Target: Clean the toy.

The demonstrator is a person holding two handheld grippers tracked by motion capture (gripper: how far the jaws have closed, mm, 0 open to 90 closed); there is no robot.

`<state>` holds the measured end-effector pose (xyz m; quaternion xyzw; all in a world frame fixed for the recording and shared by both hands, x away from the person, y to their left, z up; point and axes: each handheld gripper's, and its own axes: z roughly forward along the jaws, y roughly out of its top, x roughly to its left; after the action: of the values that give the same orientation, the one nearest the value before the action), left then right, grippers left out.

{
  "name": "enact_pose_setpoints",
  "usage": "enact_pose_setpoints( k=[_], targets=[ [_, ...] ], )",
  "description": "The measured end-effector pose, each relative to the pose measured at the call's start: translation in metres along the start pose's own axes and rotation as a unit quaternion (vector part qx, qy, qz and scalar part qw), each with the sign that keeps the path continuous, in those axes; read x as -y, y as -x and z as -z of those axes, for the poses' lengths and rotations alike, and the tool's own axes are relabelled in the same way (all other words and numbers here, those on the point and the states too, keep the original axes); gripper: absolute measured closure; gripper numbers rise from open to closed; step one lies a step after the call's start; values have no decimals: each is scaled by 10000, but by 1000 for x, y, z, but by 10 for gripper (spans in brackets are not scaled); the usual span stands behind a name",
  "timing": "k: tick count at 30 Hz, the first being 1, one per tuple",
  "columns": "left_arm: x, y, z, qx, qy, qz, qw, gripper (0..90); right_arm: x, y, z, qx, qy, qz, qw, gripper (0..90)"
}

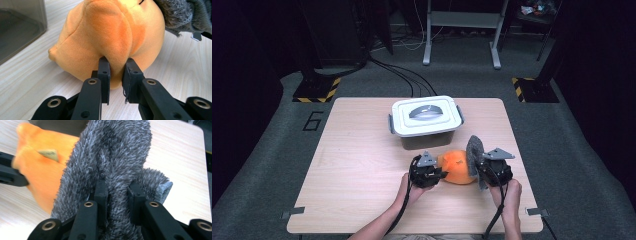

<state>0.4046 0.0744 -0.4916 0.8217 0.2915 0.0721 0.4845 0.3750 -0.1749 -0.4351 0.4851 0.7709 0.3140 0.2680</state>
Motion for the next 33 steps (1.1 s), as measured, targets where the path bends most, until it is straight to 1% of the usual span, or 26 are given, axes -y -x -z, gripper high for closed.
enact_pose_setpoints(
  k=[3,5,9,10,11,12,13,16,19,20,21,23,24,25,26,27,30,33],
  targets=[
    [0,0,0,0,-6,-1,10000,773,4,6,-5,16,-76,-96,9999,735],
    [0,0,0,3,-1,15,10000,773,7,9,-8,60,-139,-119,9998,734],
    [0,0,0,3,8,17,10000,773,12,13,-15,92,-256,-286,9992,734],
    [0,0,0,3,4,15,10000,773,14,14,-17,68,-275,-240,9993,735],
    [0,0,0,7,1,14,10000,773,14,14,-18,101,-328,-328,9989,734],
    [0,0,0,10,-3,9,10000,773,15,15,-20,109,-349,-308,9989,735],
    [0,0,0,11,-3,5,10000,773,16,16,-22,86,-352,-351,9987,735],
    [0,0,0,13,-5,4,10000,772,19,18,-26,78,-477,-365,9982,734],
    [0,0,0,2,-18,-20,10000,773,21,19,-31,68,-547,-457,9974,734],
    [0,0,0,-3,-17,-34,10000,772,22,20,-32,69,-546,-415,9976,734],
    [0,1,0,4,-14,0,10000,773,22,21,-33,49,-615,-446,9971,734],
    [0,0,0,3,-14,-3,10000,773,24,22,-38,61,-665,-469,9967,734],
    [0,0,0,7,-10,-2,10000,772,25,22,-39,64,-738,-472,9961,733],
    [0,0,0,7,-10,-2,10000,773,27,23,-42,62,-743,-440,9962,733],
    [0,0,0,10,-10,0,10000,773,28,23,-44,53,-810,-505,9954,732],
    [0,0,0,10,-11,1,10000,772,29,24,-46,34,-834,-488,9953,732],
    [0,0,0,8,-17,-5,10000,773,33,25,-49,3,-899,-569,9943,732],
    [0,0,1,-11,-23,11,10000,772,33,26,-48,2,-837,-587,9948,732]
  ],
)
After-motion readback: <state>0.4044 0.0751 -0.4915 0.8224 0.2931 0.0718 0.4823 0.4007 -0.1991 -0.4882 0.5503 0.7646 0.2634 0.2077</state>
